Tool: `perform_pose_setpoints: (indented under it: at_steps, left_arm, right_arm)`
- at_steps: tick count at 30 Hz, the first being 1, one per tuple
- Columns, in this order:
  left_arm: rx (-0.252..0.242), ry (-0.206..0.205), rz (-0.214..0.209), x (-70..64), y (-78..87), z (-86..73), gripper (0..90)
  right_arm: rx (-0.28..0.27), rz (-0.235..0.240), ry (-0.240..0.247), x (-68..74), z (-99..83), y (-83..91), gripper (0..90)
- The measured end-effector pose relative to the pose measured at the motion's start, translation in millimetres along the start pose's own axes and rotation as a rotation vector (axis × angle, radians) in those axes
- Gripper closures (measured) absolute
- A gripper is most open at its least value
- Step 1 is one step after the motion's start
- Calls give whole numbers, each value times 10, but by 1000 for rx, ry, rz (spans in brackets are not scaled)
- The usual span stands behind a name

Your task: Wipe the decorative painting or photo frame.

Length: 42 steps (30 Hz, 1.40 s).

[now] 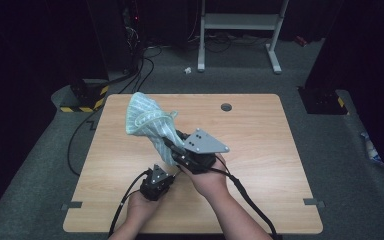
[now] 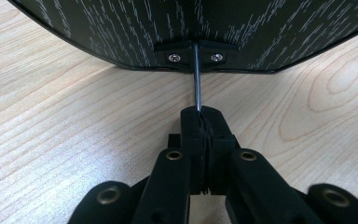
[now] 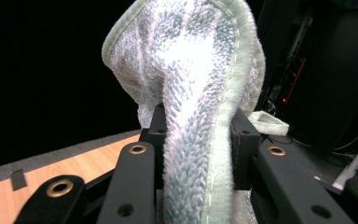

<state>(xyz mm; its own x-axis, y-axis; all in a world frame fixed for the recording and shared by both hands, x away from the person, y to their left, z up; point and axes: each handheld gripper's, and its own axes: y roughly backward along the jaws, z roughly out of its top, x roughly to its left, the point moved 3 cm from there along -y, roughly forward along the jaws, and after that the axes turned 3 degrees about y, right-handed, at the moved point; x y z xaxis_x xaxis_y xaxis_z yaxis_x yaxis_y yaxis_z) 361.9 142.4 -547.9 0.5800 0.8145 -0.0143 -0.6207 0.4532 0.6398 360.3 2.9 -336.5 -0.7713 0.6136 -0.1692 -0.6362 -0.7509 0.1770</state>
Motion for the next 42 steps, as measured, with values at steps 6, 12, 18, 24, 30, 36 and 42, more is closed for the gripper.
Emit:
perform_pose_setpoints:
  at_steps: [6,12,18,24,30,36,42]
  left_arm:
    - [0,1,-5,3,0,0,885]
    - [0,-5,-10,-2,-1,0,887]
    - [1,4,-15,-4,-4,1,887]
    - [0,-2,-11,-8,-4,0,888]
    - [-2,-18,3,-30,-4,-1,888]
    - [0,-21,4,-21,-3,1,887]
    - [2,-22,4,-19,-2,2,886]
  right_arm:
    - [22,-1,-6,-12,-49,-102,690]
    - [2,0,-6,1,-84,-12,690]
    - [-10,-9,0,0,-120,70,689]
    - [-32,-21,-5,-1,-198,176,690]
    - [-42,-37,-5,12,-305,306,691]
    - [-37,-51,-11,13,-448,416,691]
    - [32,-64,-19,24,-766,501,693]
